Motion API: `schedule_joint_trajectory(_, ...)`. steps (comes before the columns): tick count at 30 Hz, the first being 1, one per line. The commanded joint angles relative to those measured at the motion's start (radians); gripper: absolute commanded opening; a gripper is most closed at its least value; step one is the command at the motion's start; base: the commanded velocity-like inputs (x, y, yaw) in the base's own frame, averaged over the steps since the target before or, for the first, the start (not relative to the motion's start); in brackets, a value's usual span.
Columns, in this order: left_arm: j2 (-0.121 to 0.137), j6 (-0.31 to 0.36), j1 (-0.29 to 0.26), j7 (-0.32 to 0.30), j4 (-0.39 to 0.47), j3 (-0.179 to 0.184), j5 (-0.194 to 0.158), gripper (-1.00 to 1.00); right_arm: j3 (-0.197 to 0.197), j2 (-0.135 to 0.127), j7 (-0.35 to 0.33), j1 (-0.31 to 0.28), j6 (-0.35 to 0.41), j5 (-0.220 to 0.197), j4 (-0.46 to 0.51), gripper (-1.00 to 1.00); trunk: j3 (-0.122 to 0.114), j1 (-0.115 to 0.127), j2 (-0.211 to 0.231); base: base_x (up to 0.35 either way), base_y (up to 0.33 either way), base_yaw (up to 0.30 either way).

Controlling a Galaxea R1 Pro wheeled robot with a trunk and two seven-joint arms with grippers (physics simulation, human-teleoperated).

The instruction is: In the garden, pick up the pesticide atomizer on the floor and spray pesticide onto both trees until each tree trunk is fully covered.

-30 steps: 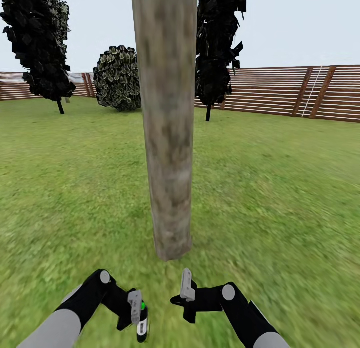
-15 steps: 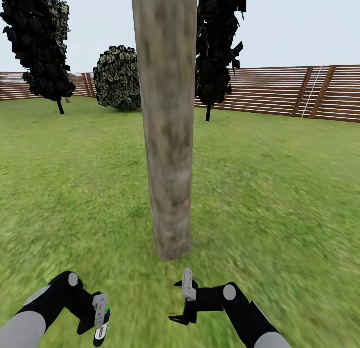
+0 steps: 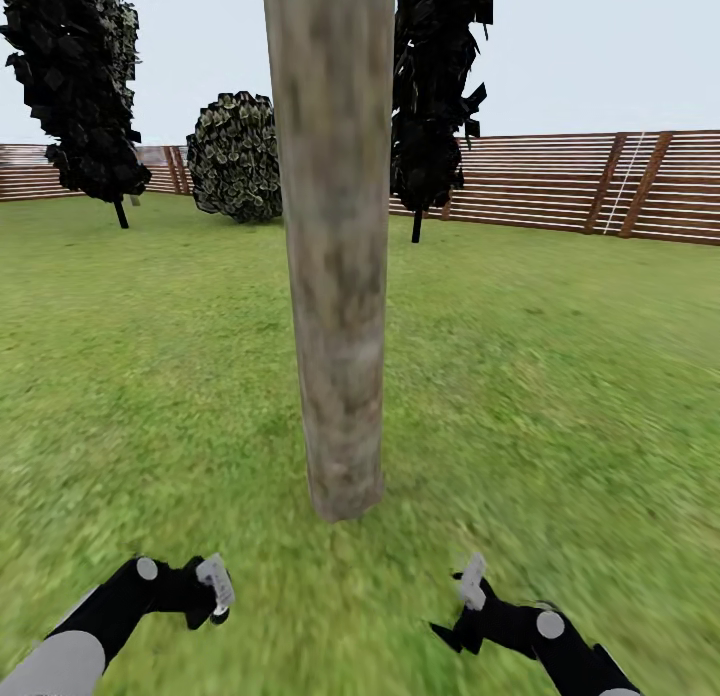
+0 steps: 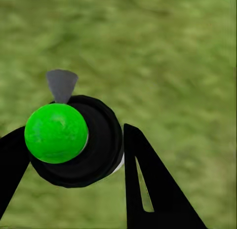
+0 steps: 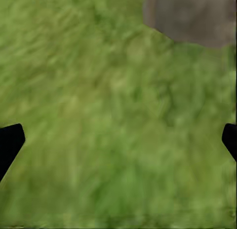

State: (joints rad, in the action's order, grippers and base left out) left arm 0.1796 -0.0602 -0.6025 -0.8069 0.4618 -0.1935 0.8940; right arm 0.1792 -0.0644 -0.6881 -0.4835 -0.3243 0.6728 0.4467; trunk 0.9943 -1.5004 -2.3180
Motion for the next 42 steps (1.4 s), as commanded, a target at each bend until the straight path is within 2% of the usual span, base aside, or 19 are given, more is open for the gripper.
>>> schedule_joint_trajectory(1,-0.006,0.002,0.000,0.028,-0.015,-0.012,-0.003,-1.00,0.025,-0.008,0.022,0.000,-0.001,-0.001,-0.022,1.00,0.000,0.000,0.000,0.000,0.000,0.000)
schedule_joint_trajectory(3,-0.032,0.008,0.000,0.177,-0.085,-0.086,-0.039,-1.00,0.141,-0.039,0.205,0.000,-0.009,-0.002,-0.132,1.00,0.000,0.000,0.000,0.000,0.000,0.000)
schedule_joint_trajectory(4,-0.042,0.008,0.000,0.259,-0.103,-0.131,-0.079,-1.00,0.182,-0.045,0.322,0.000,-0.025,-0.003,-0.178,1.00,0.000,0.000,0.000,0.000,0.000,0.000)
schedule_joint_trajectory(5,-0.047,0.007,0.000,0.320,-0.112,-0.161,-0.110,-1.00,0.201,-0.046,0.401,0.000,-0.044,-0.003,-0.204,1.00,0.000,0.000,0.000,0.000,0.000,0.000)
schedule_joint_trajectory(7,-0.053,0.005,0.000,0.450,-0.128,-0.207,-0.173,-1.00,0.221,-0.047,0.540,0.001,-0.102,-0.004,-0.254,1.00,0.000,0.000,0.000,0.000,0.000,0.000)
schedule_joint_trajectory(9,-0.055,0.003,0.000,0.561,-0.156,-0.228,-0.221,-1.00,0.230,-0.044,0.654,0.005,-0.181,-0.007,-0.305,1.00,0.000,0.000,0.000,0.000,0.000,0.000)
schedule_joint_trajectory(11,-0.059,0.002,0.000,0.646,-0.188,-0.239,-0.253,-1.00,0.233,-0.038,0.785,0.025,-0.298,-0.015,-0.361,1.00,0.000,0.000,0.000,0.000,0.000,0.000)
schedule_joint_trajectory(13,-0.074,0.002,0.000,0.677,-0.200,-0.243,-0.264,-1.00,0.234,-0.031,0.882,0.051,-0.401,-0.016,-0.386,1.00,0.000,0.000,0.000,0.000,0.000,0.000)
schedule_joint_trajectory(14,-0.078,0.001,0.000,0.680,-0.201,-0.243,-0.265,-1.00,0.235,-0.030,0.895,0.056,-0.419,-0.016,-0.388,1.00,0.000,0.000,0.000,0.000,0.000,0.000)
schedule_joint_trajectory(15,-0.097,-0.002,0.000,0.687,-0.203,-0.243,-0.267,-1.00,0.235,-0.029,0.925,0.068,-0.472,-0.017,-0.394,1.00,0.000,0.000,0.000,0.000,0.000,0.000)
schedule_joint_trajectory(18,-0.115,-0.002,0.000,0.692,-0.204,-0.242,-0.268,-1.00,0.236,-0.028,0.941,0.075,-0.507,-0.018,-0.397,1.00,0.000,0.000,0.000,0.000,0.000,0.000)
schedule_joint_trajectory(24,-0.127,0.004,0.000,0.695,-0.205,-0.243,-0.273,-1.00,0.235,-0.025,0.946,0.077,-0.512,-0.019,-0.399,1.00,0.000,0.000,0.000,0.054,-0.016,0.000)
schedule_joint_trajectory(27,-0.139,0.009,0.000,0.693,-0.208,-0.244,-0.275,-1.00,0.237,-0.019,0.946,0.077,-0.513,-0.037,-0.399,1.00,0.000,0.000,0.000,0.219,-0.144,0.000)
schedule_joint_trajectory(28,-0.160,0.196,0.000,0.686,-0.212,-0.243,-0.270,-1.00,0.237,-0.004,0.942,0.077,-0.512,-0.177,-0.399,1.00,0.000,0.000,0.000,0.040,-0.027,0.000)
schedule_joint_trajectory(37,-0.161,0.206,-0.002,0.684,-0.208,-0.240,-0.269,-1.00,0.237,-0.003,0.943,0.077,-0.512,-0.179,-0.400,1.00,0.000,0.000,0.000,0.004,-0.003,0.000)
schedule_joint_trajectory(38,-0.177,0.277,-0.006,0.652,-0.207,-0.238,-0.270,-1.00,0.235,0.003,0.943,0.077,-0.511,-0.177,-0.401,1.00,0.000,0.000,0.000,0.000,0.000,-0.265)
schedule_joint_trajectory(42,-0.177,0.275,-0.006,0.652,-0.207,-0.238,-0.269,-1.00,0.235,0.010,0.943,0.077,-0.511,-0.176,-0.401,1.00,0.000,0.000,0.000,0.000,0.000,-0.272)
